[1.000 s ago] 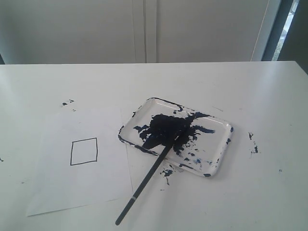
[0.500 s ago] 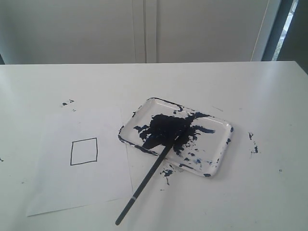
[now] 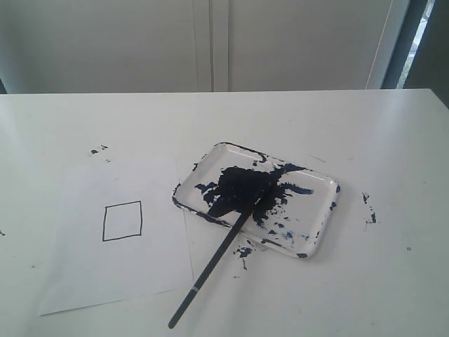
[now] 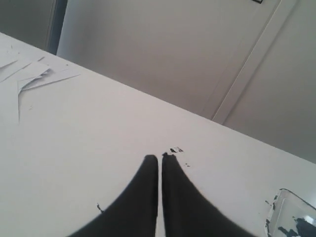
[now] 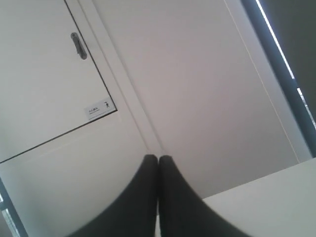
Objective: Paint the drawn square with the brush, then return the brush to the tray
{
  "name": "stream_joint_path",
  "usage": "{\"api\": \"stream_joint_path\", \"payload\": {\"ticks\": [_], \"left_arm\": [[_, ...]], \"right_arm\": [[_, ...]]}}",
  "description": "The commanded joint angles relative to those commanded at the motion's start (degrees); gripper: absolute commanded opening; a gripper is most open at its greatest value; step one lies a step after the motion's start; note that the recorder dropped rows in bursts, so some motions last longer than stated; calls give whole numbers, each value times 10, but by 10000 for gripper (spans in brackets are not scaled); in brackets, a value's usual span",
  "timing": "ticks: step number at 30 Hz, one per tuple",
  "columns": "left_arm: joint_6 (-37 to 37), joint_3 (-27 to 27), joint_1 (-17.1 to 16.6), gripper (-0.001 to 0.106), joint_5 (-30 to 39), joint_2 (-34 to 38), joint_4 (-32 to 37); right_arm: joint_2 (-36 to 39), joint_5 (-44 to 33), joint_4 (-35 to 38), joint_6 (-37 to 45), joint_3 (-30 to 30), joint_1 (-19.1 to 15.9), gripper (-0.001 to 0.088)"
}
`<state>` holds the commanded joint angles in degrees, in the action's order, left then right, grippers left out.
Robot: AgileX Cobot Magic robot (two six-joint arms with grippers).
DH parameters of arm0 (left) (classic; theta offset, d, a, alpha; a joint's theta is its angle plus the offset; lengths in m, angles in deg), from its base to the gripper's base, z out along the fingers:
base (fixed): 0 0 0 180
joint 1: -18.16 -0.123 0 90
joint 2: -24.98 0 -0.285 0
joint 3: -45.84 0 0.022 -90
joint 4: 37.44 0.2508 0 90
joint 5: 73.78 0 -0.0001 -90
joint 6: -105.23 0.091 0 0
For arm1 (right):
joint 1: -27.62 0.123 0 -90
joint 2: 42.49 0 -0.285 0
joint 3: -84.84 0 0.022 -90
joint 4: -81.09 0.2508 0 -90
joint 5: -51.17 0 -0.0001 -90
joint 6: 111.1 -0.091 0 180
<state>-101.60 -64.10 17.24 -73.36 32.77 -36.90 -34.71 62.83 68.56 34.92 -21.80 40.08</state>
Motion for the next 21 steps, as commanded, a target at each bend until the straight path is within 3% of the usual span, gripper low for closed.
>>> {"api": "stream_joint_path", "payload": {"ticks": [5, 10, 14, 18, 21], "left_arm": [[20, -52, 31, 37, 53, 31, 0], [100, -113, 77, 37, 142, 103, -5], [158, -120, 85, 37, 161, 146, -39], [255, -120, 85, 37, 160, 186, -172], [434, -120, 85, 18, 177, 217, -318]], "right_arm": [[7, -48, -60, -39, -51, 25, 0], [101, -143, -61, -36, -101, 88, 0], [198, -228, -55, -16, -114, 147, 0], [310, -245, -1, 41, -115, 207, 0], [390, -206, 21, 70, -115, 241, 0]]}}
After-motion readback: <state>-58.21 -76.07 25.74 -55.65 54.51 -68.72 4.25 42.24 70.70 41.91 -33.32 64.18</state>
